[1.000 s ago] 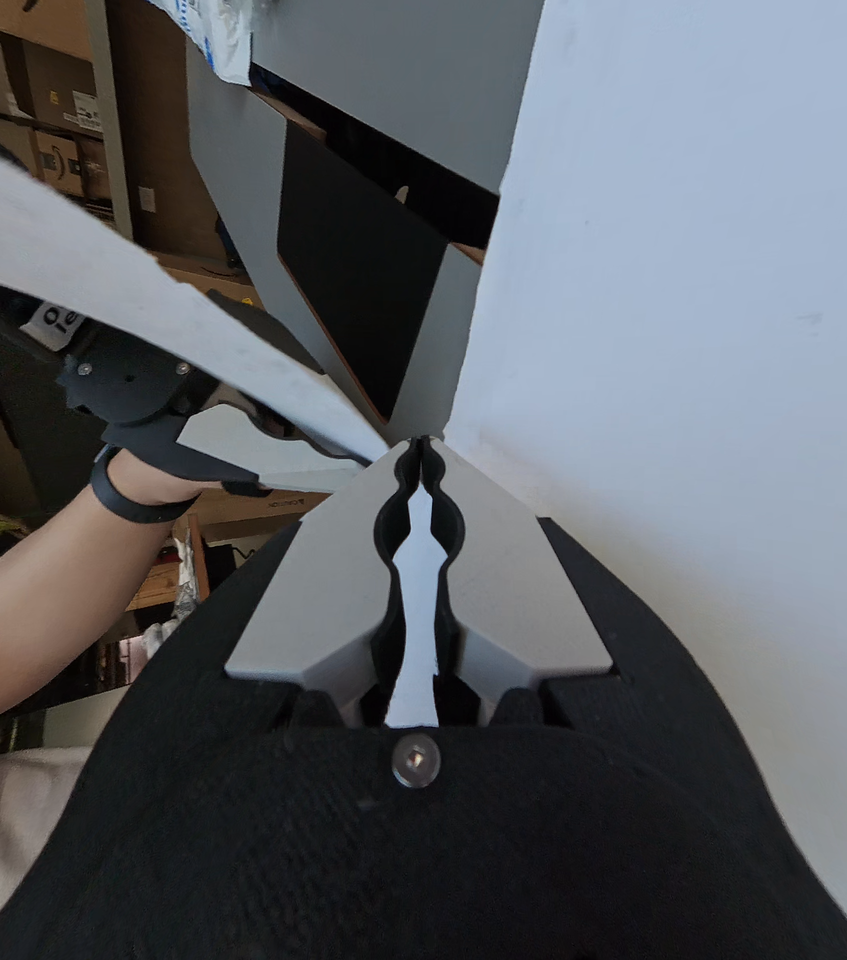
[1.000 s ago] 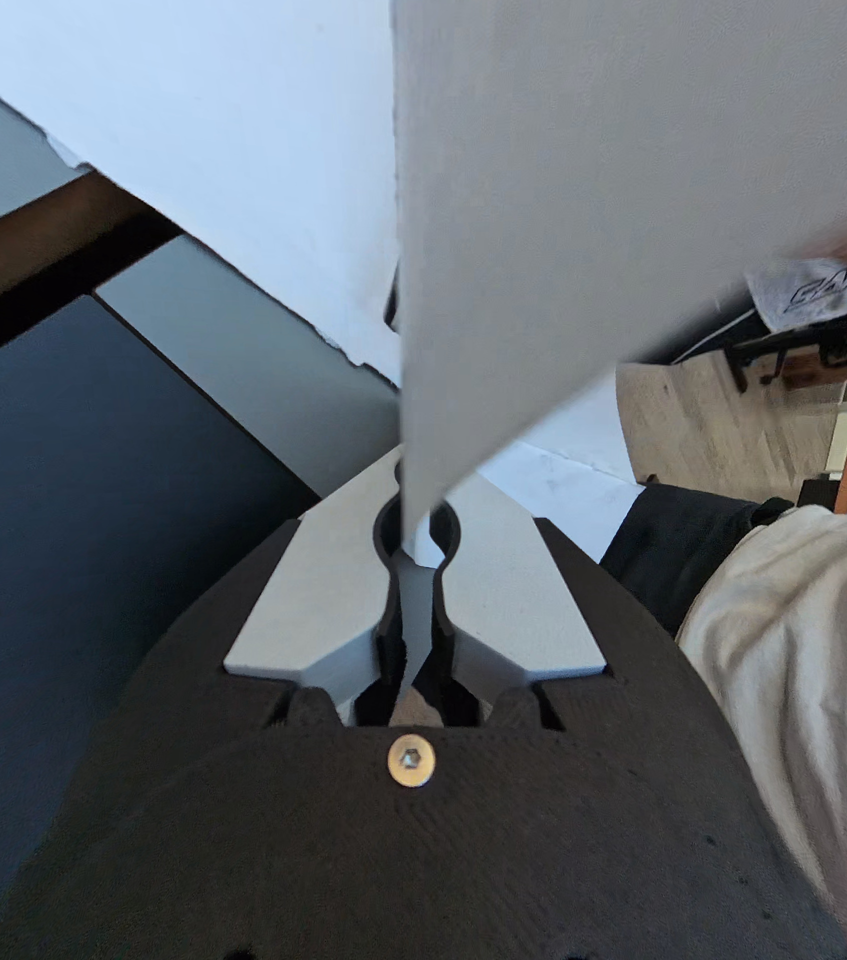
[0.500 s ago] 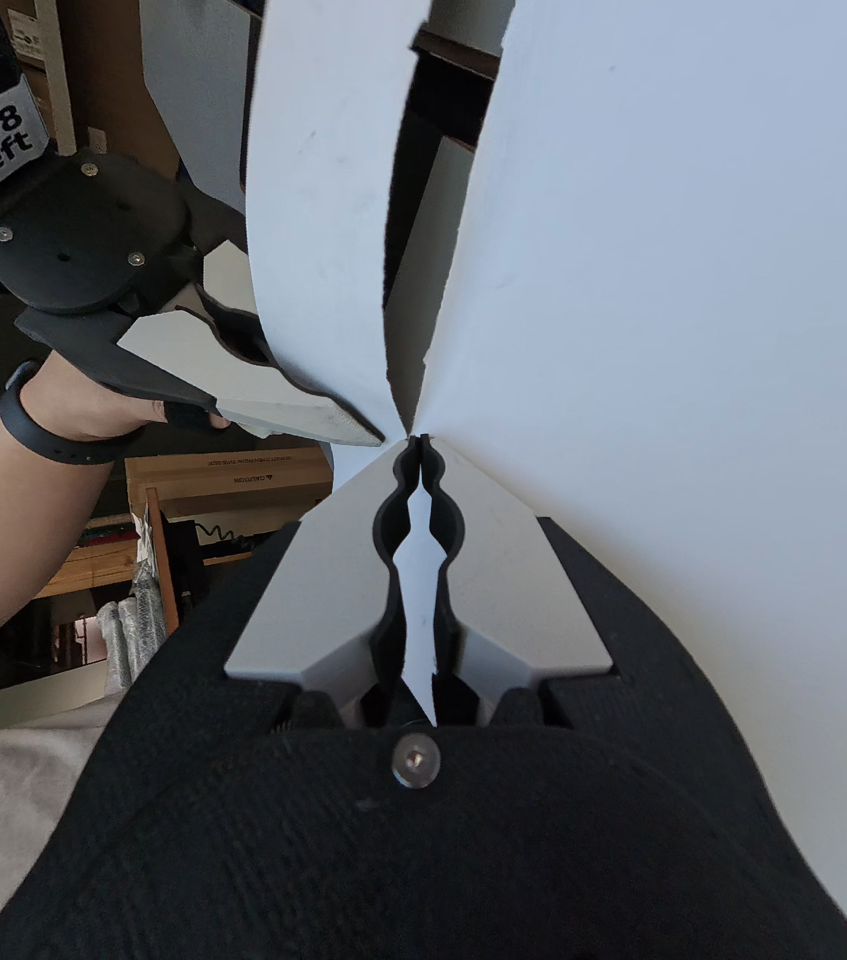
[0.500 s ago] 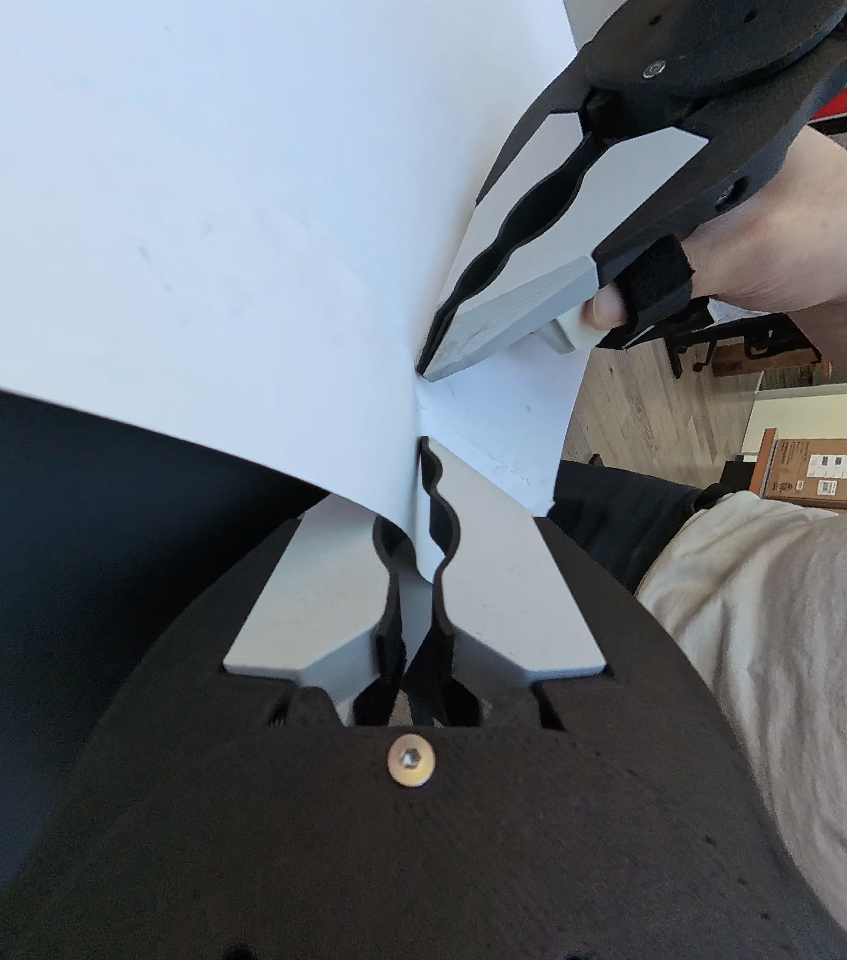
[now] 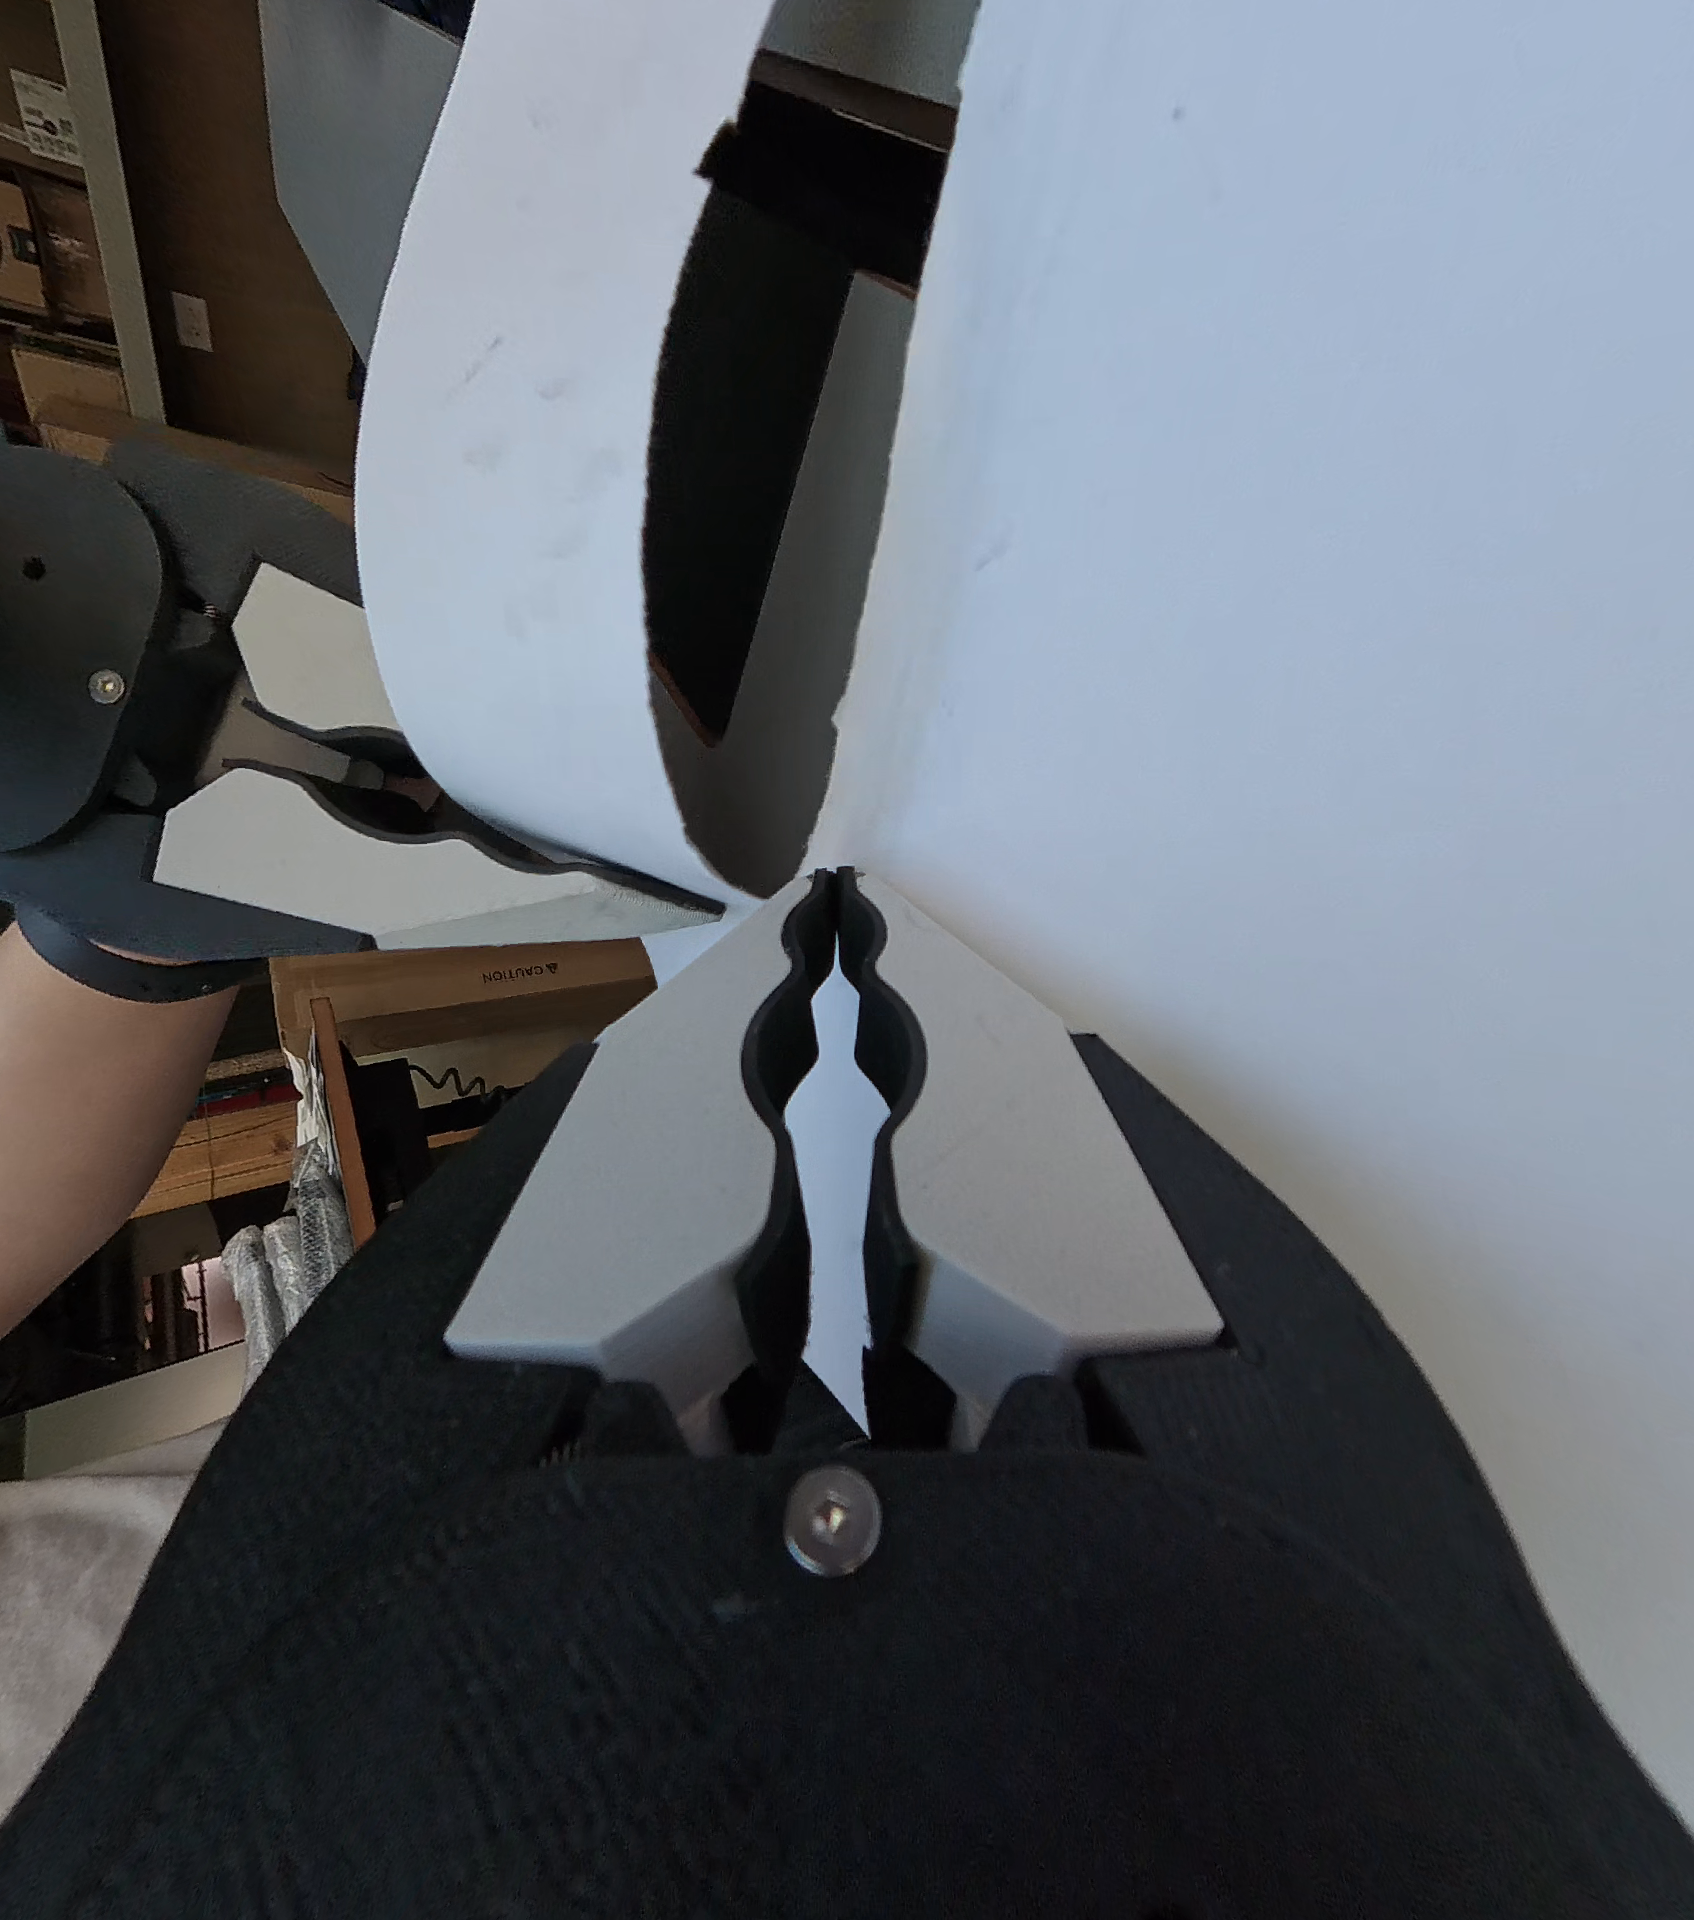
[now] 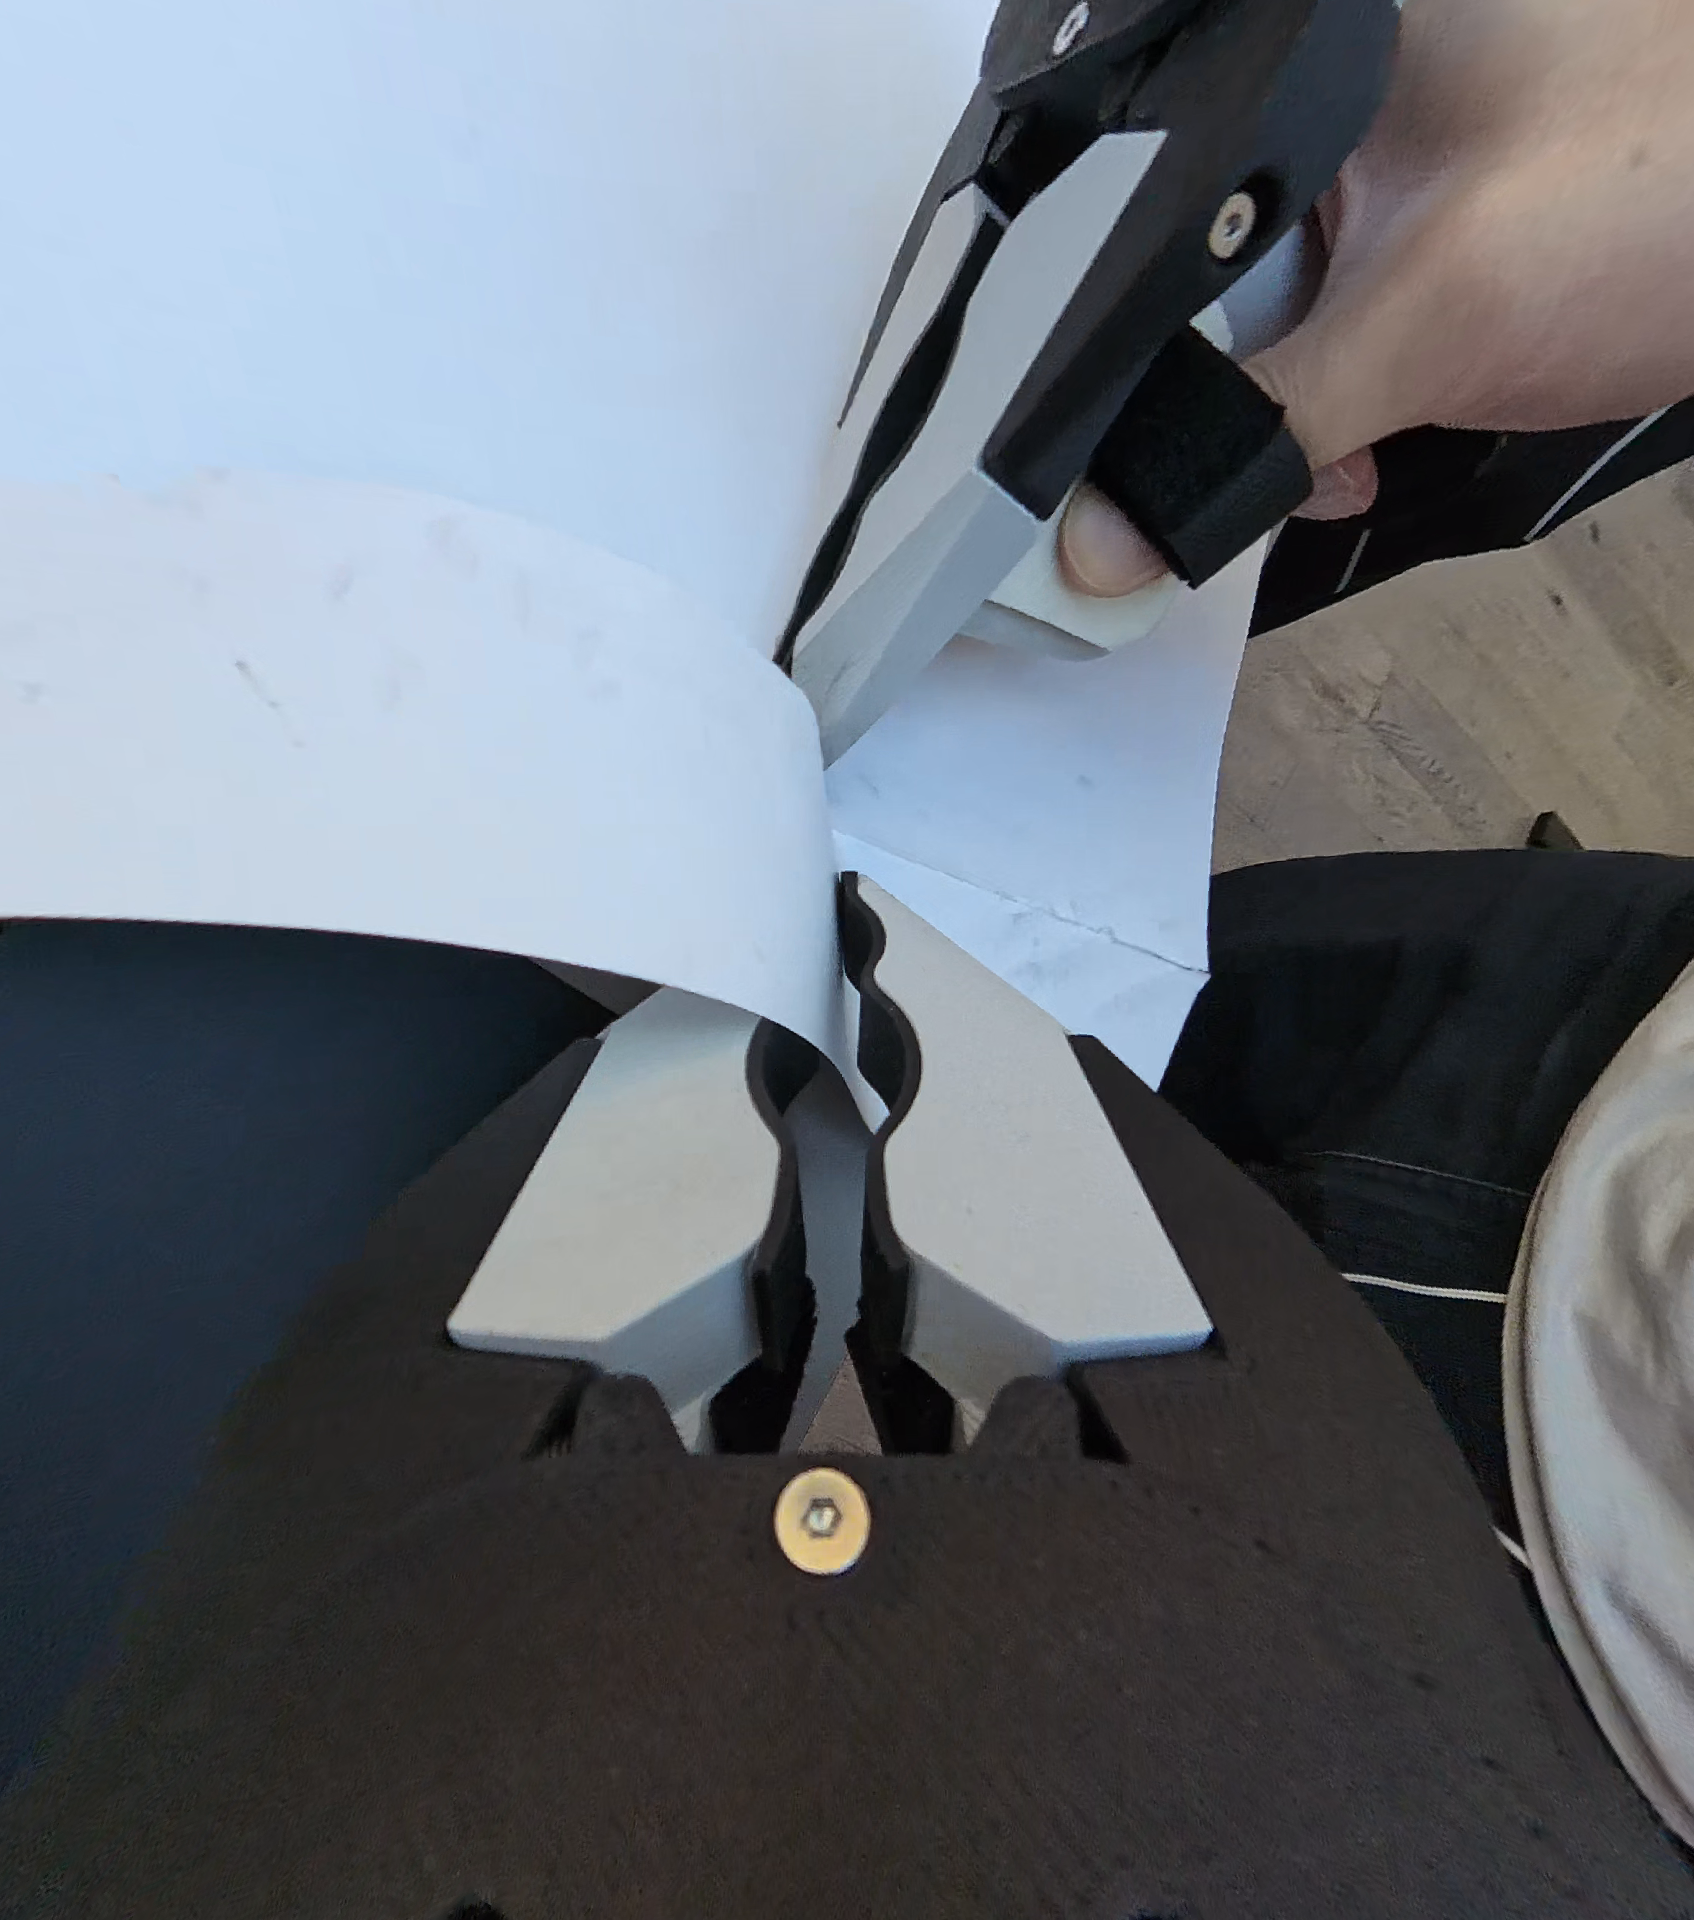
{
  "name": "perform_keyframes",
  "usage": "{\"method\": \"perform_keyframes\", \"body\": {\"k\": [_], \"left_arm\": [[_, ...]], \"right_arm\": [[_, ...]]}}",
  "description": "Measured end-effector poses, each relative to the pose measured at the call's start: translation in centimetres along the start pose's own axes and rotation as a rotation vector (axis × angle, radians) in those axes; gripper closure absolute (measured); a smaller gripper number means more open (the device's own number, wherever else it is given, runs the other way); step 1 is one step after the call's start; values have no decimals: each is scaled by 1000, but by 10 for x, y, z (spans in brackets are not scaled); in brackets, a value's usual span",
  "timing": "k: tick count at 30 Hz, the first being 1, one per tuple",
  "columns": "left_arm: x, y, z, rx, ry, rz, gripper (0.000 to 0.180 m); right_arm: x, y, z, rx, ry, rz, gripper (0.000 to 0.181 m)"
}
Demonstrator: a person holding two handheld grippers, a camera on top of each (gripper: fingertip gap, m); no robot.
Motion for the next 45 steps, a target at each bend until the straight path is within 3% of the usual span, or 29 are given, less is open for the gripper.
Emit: {"method": "perform_keyframes", "body": {"k": [45], "left_arm": [[-1, 0, 0, -3, 12, 16, 180]], "right_arm": [[-6, 51, -22, -75, 145, -5, 181]]}}
Point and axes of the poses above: each gripper's, where its closed fingertips meet, z out along the fingers, x out of its top, y = z × x across the jaws, the point moved 7 cm from there along -z, back along the fingers, and after that the axes turned 2 degrees about -x, right-handed, at the moved point
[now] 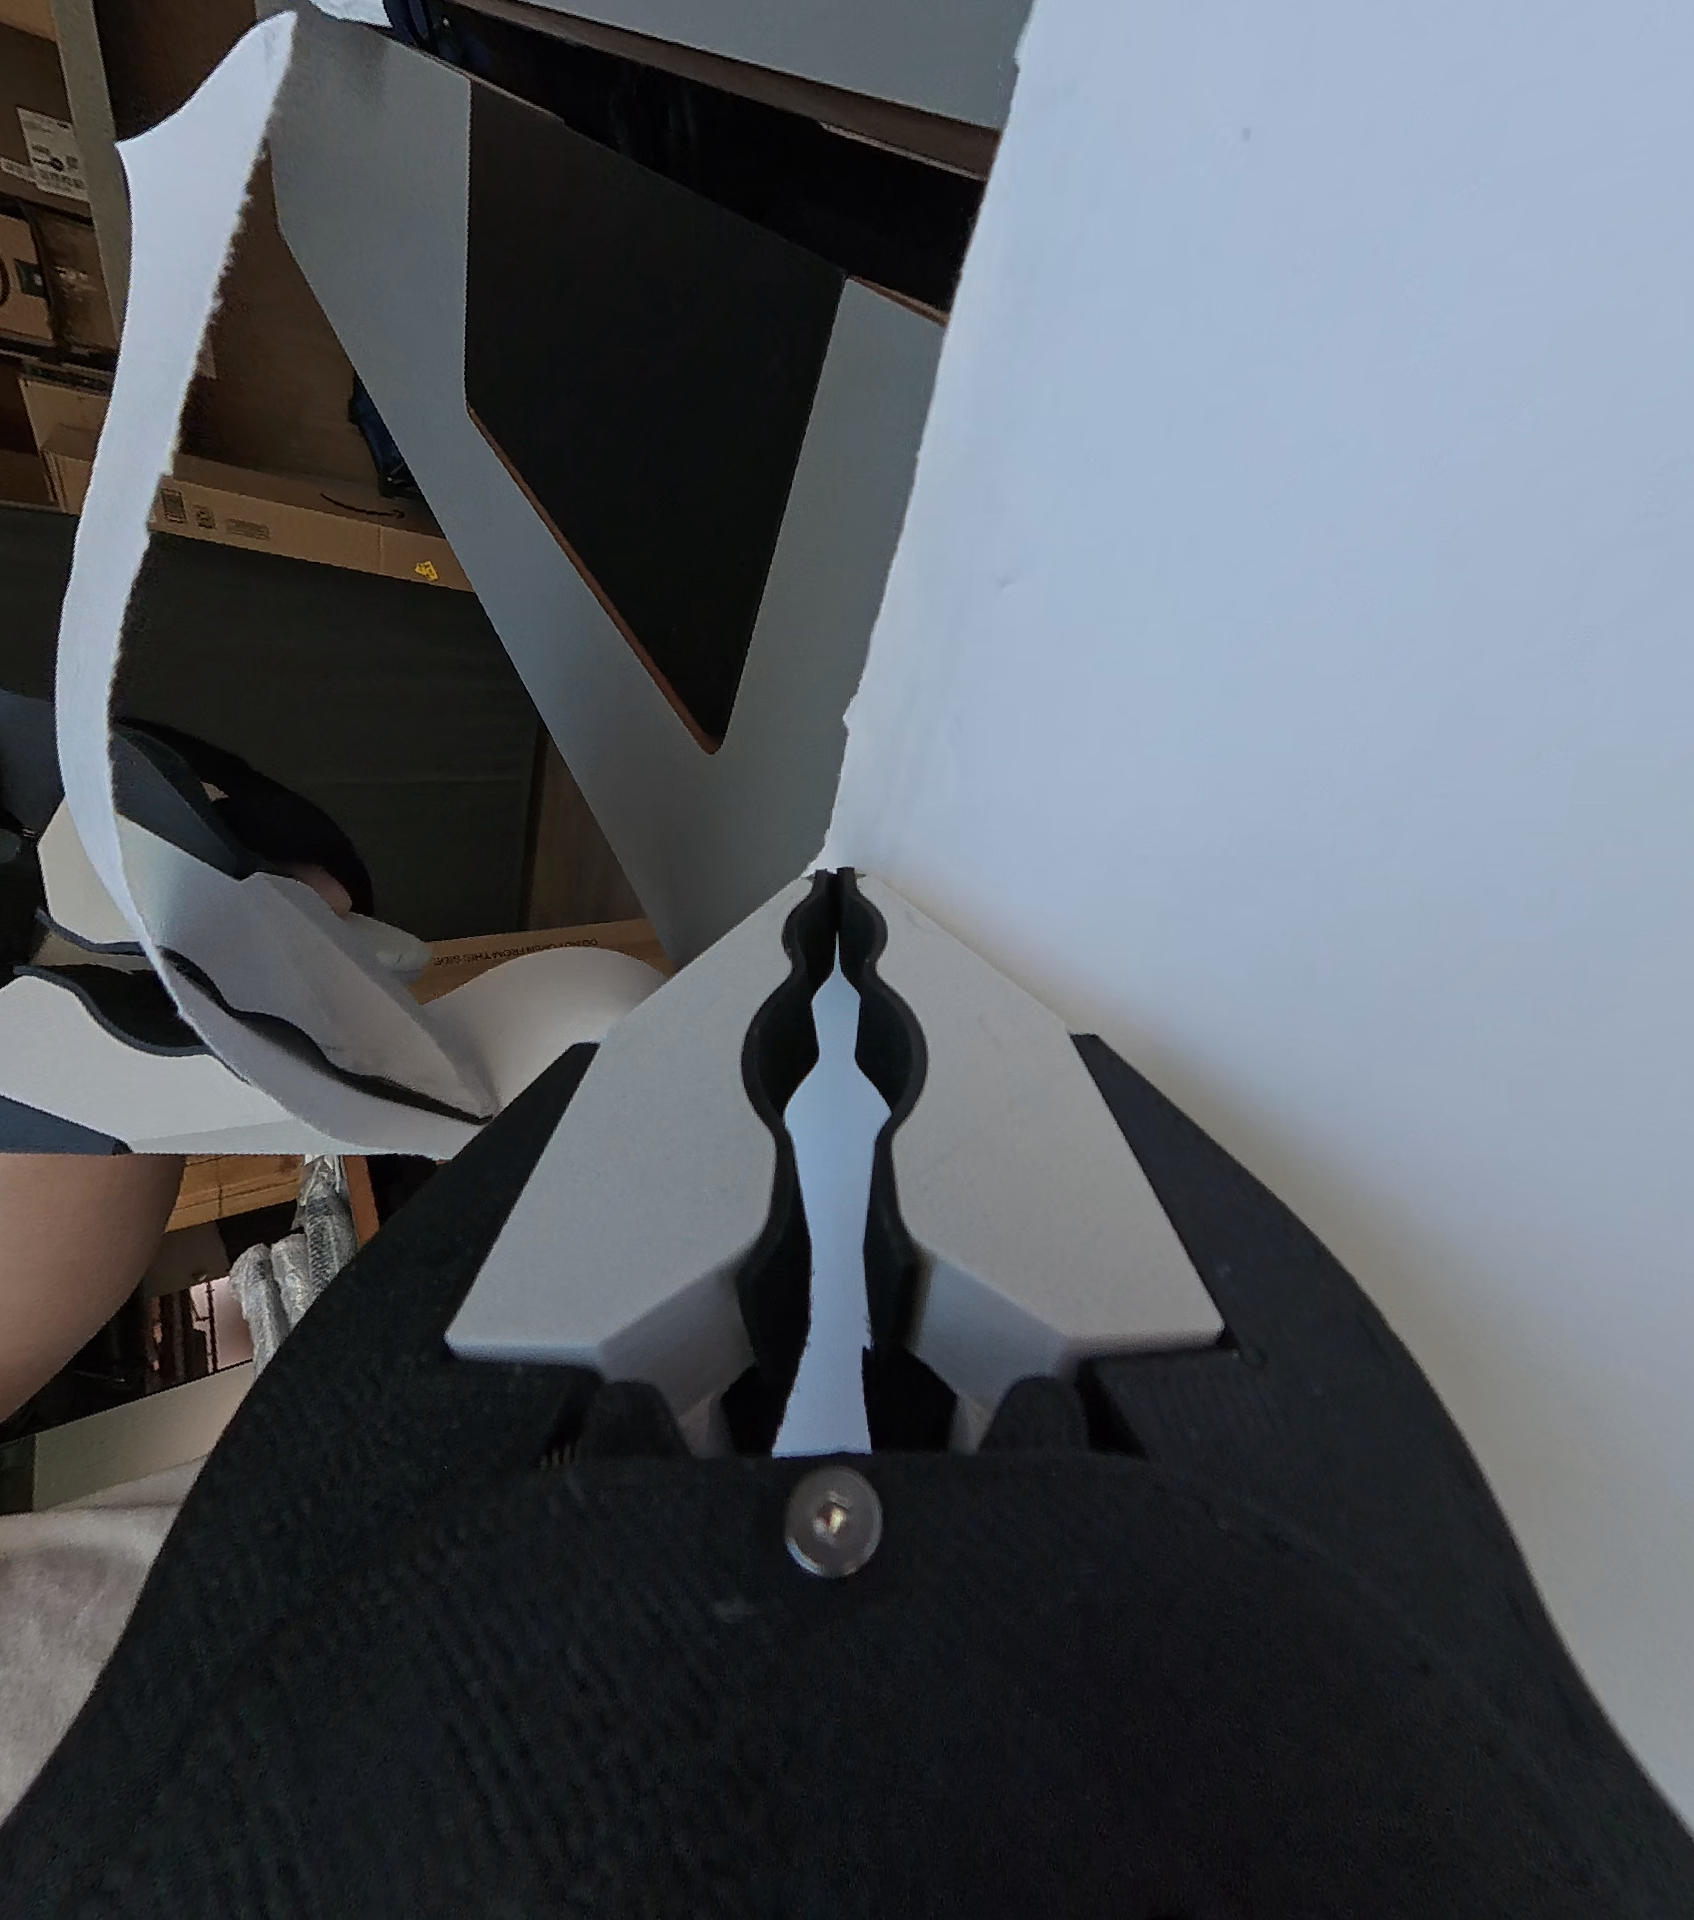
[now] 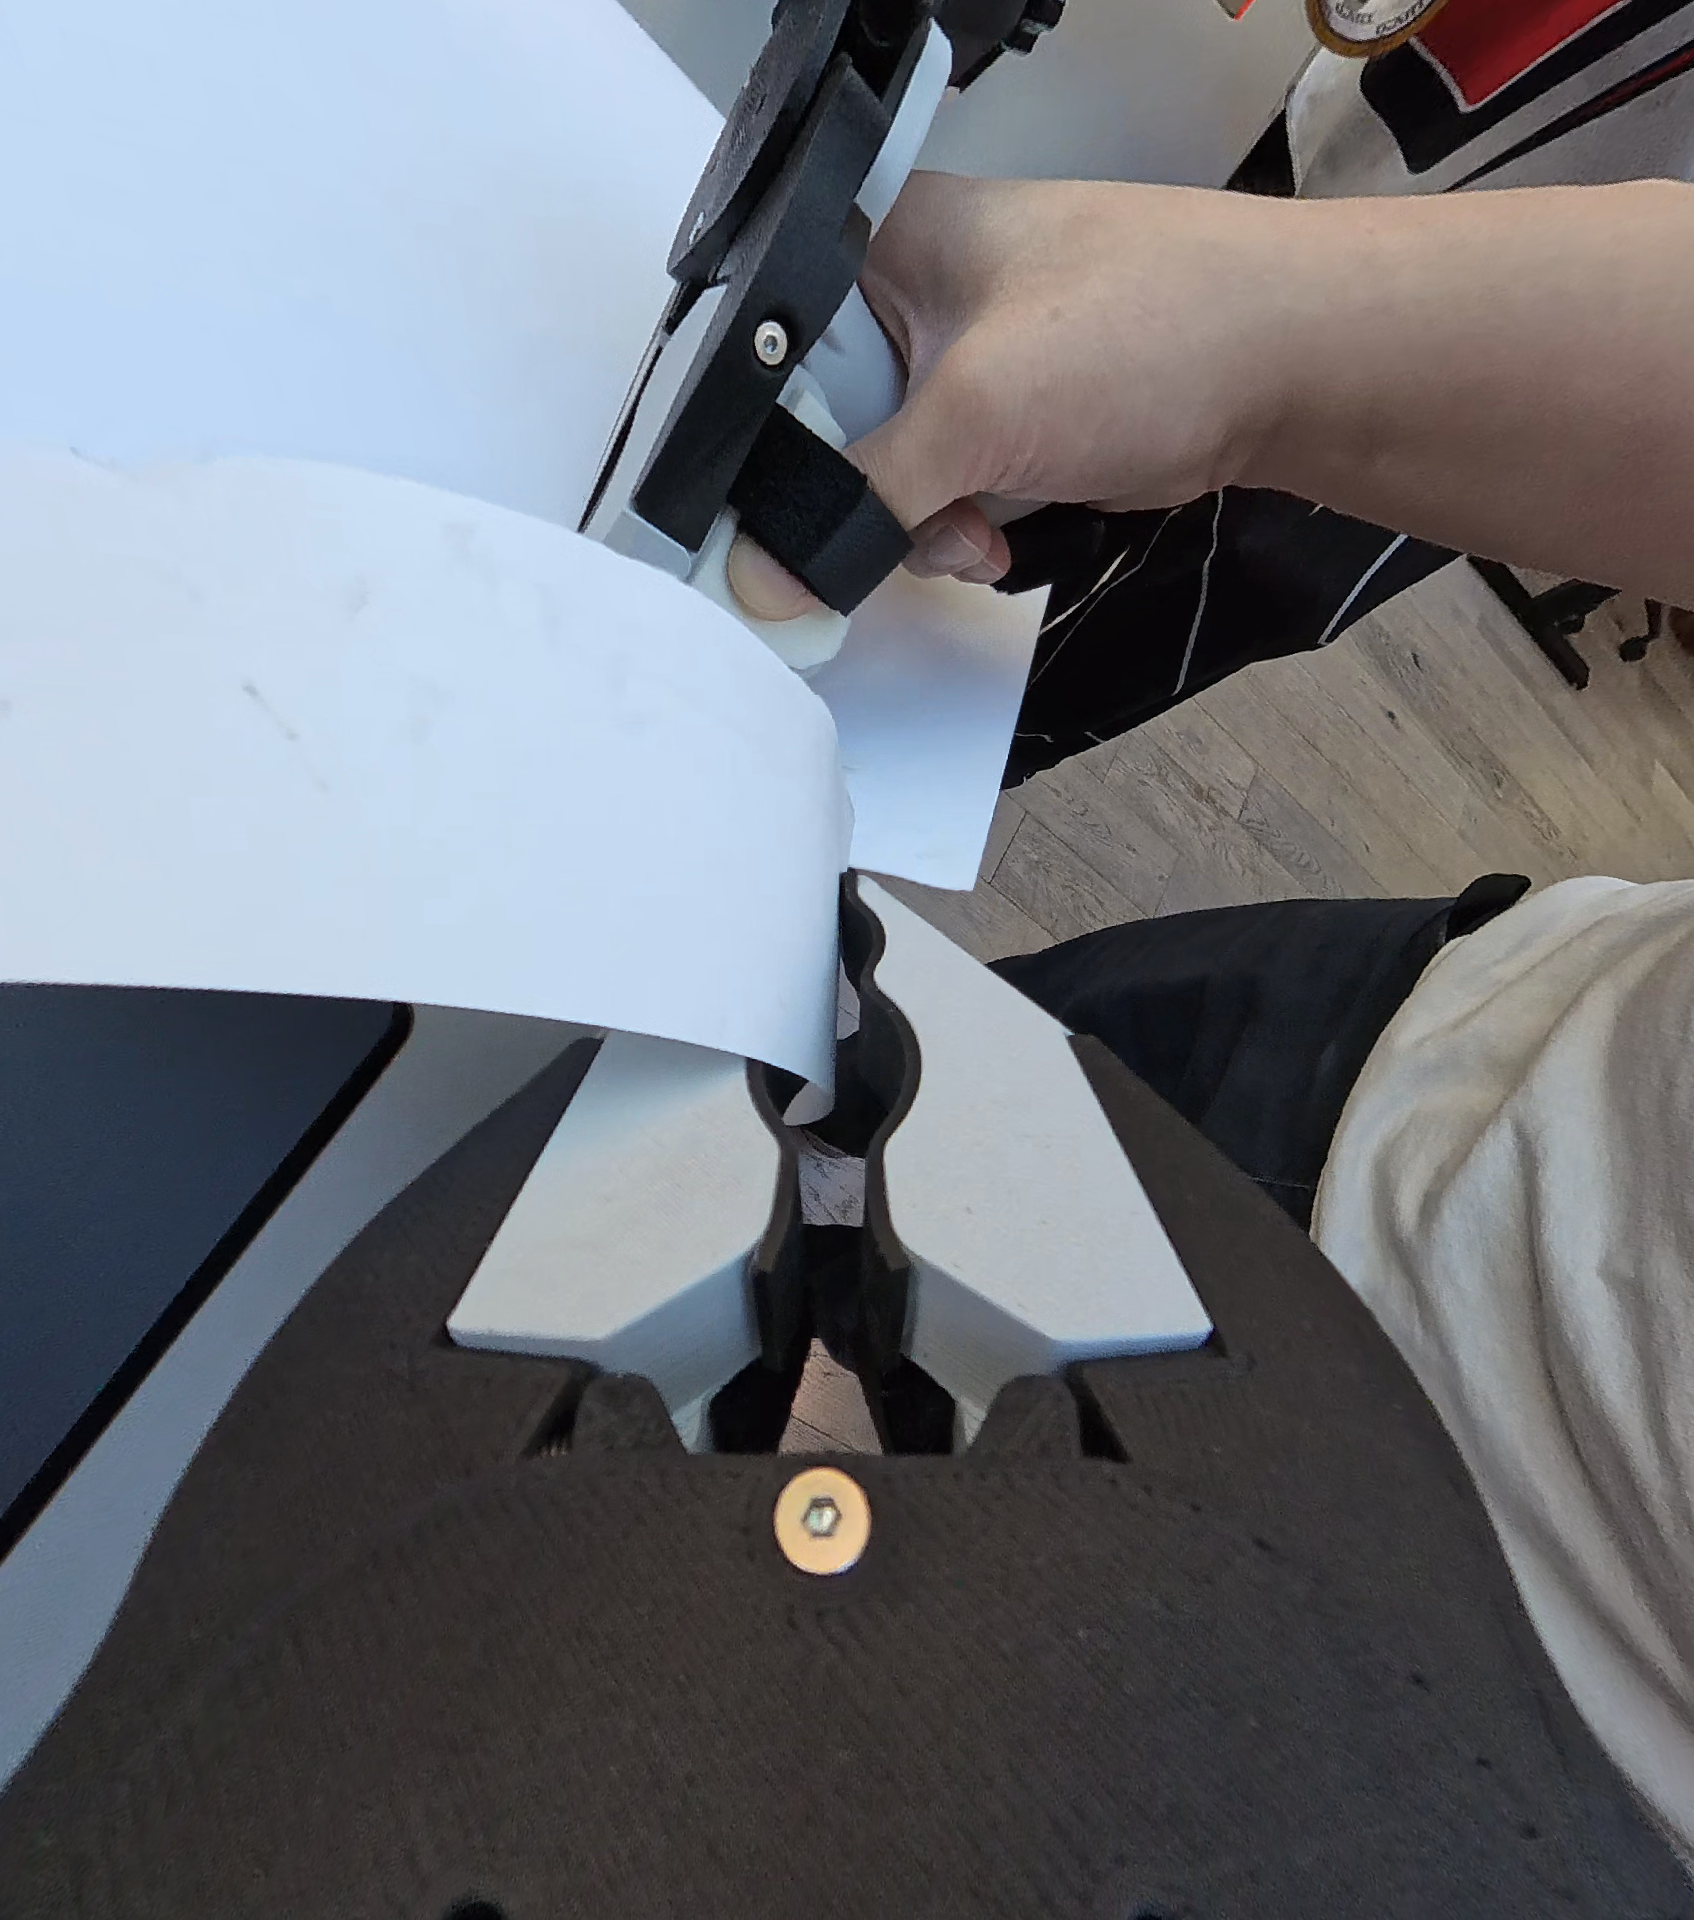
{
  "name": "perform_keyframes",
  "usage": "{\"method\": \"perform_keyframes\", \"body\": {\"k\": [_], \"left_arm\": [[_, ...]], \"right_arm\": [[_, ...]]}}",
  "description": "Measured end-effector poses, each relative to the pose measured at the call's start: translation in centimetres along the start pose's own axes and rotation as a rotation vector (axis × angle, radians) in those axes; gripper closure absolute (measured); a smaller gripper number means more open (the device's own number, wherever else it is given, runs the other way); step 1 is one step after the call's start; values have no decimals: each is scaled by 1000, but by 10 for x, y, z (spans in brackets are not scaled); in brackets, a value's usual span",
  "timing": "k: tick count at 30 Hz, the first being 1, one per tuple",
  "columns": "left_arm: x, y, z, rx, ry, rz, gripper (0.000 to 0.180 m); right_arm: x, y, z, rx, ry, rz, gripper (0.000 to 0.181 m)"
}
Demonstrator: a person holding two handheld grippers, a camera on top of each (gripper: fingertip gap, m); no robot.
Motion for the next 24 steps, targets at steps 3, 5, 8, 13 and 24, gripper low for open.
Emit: {"method": "perform_keyframes", "body": {"k": [3, 5, 8, 13, 24], "left_arm": [[1, 0, 0, 1, 5, 2, 180], [2, 0, 1, -1, 8, 0, 180], [3, 0, 1, -5, 2, -7, 180], [3, -1, 1, -4, 0, -10, 180], [25, -6, 13, -25, -44, -108, 180]], "right_arm": [[-3, 0, -2, -3, 10, -7, 181], [-5, 1, -2, -9, 9, -12, 181], [-8, 3, -3, -5, 6, -8, 181], [-10, 9, -9, -23, 15, -9, 181], [-14, 18, -51, -35, -23, -69, 181]]}}
Point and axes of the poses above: each gripper's, where its closed fingertips meet, z out along the fingers, x out of its top, y = z × x across the jaws, the point moved 7 cm from there along -z, back along the fingers, and after that the axes turned 2 degrees about -x, right-handed, at the moved point
